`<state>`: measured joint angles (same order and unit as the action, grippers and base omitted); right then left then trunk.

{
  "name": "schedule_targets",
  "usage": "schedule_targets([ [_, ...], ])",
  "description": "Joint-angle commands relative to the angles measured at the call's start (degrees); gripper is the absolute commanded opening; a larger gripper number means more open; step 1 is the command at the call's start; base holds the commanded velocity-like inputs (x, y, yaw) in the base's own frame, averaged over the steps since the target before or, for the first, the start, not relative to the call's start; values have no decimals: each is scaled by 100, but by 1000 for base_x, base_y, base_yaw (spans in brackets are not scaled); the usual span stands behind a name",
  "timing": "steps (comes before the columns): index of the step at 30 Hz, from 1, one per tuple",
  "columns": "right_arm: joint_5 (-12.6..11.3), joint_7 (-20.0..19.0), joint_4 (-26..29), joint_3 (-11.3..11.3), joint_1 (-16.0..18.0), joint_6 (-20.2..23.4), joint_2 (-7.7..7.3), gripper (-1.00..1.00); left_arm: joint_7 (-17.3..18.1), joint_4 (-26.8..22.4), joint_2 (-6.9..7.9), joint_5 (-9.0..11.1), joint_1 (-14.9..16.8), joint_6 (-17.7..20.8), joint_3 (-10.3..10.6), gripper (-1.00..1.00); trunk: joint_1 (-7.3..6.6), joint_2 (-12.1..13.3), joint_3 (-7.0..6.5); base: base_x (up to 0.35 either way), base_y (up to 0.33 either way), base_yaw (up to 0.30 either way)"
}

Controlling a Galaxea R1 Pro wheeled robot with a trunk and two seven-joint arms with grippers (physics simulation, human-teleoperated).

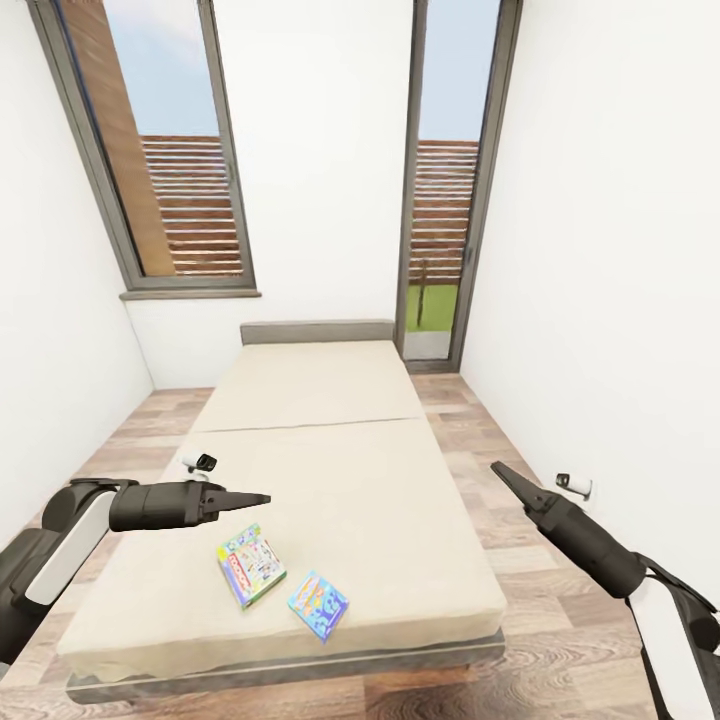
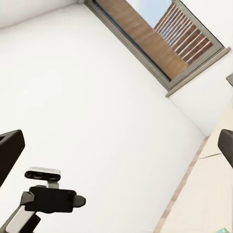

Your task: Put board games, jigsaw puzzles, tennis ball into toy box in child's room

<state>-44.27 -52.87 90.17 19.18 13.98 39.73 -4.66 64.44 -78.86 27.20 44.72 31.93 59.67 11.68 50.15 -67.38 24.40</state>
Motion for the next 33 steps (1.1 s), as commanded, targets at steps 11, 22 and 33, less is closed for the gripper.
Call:
schedule_targets([
  [11, 416, 2, -38, -307, 3, -150, 18, 100, 22, 2, -3, 12, 7, 27, 28, 100, 243, -447, 100, 0, 0, 78],
  [22, 430, -19, -43, -299, 8, -176, -14, 100, 24, 2, -5, 19, 7, 27, 27, 100, 484, -888, 194, 0, 0, 90],
  [33, 420, -22, -44, -292, 8, -176, -41, 100, 24, 2, -30, 15, 7, 20, 35, 100, 726, -1329, 288, 0, 0, 90],
])
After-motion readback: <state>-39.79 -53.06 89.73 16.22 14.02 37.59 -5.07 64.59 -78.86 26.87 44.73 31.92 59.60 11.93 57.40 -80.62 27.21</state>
